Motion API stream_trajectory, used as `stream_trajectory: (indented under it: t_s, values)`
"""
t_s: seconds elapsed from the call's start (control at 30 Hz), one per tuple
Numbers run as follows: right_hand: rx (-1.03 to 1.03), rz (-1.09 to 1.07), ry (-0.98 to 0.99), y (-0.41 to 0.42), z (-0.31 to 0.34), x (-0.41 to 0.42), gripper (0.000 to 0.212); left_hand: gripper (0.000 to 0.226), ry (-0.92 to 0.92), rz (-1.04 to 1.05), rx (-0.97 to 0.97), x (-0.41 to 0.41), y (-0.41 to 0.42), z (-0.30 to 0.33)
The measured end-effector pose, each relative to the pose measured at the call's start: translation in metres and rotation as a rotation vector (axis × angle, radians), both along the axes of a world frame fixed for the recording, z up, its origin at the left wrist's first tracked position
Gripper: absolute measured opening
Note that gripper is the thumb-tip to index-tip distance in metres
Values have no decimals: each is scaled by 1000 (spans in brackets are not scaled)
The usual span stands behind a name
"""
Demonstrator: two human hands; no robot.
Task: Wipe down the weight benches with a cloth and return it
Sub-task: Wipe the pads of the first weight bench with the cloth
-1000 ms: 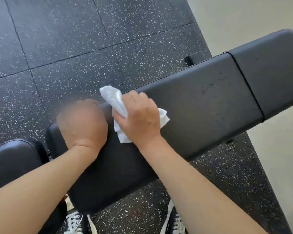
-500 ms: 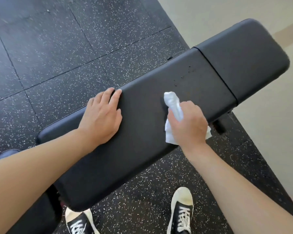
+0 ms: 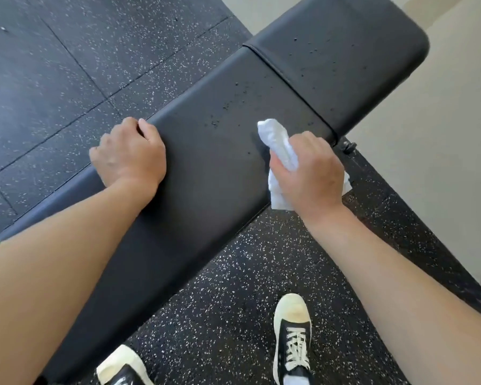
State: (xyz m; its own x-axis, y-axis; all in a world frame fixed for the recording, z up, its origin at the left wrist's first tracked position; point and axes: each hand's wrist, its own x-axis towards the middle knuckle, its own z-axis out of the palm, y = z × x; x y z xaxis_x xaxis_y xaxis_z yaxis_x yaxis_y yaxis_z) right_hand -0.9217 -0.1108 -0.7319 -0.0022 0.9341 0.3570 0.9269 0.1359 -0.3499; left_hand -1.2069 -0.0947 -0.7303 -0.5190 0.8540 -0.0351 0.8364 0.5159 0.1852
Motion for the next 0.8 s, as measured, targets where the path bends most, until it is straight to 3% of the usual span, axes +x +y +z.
stream_trajectory:
  t_s: [0.13,0.27,0.37,0.43,0.5,0.63,0.8]
  values:
    - [-39,28,79,-33,2,-45,28,45,-22,12,-1,-2,0,2]
    - [-72,369,47,-85,8,-111,23,40,-46,40,17,0,1,2]
    - [-65,552,-14,-89,8,-111,15,40,-47,46,11,0,2,2]
    - [-20,516,-122,-64,10,-82,13,40,-39,43,6,1,3,2]
    - [33,342,-200,-29,7,-37,18,40,-28,32,2,1,3,1]
    - [-1,91,-22,24,10,28,29,35,-19,21,12,-1,2,0]
    - [-52,373,53,-26,6,-76,24,38,-12,6,21,0,3,-1]
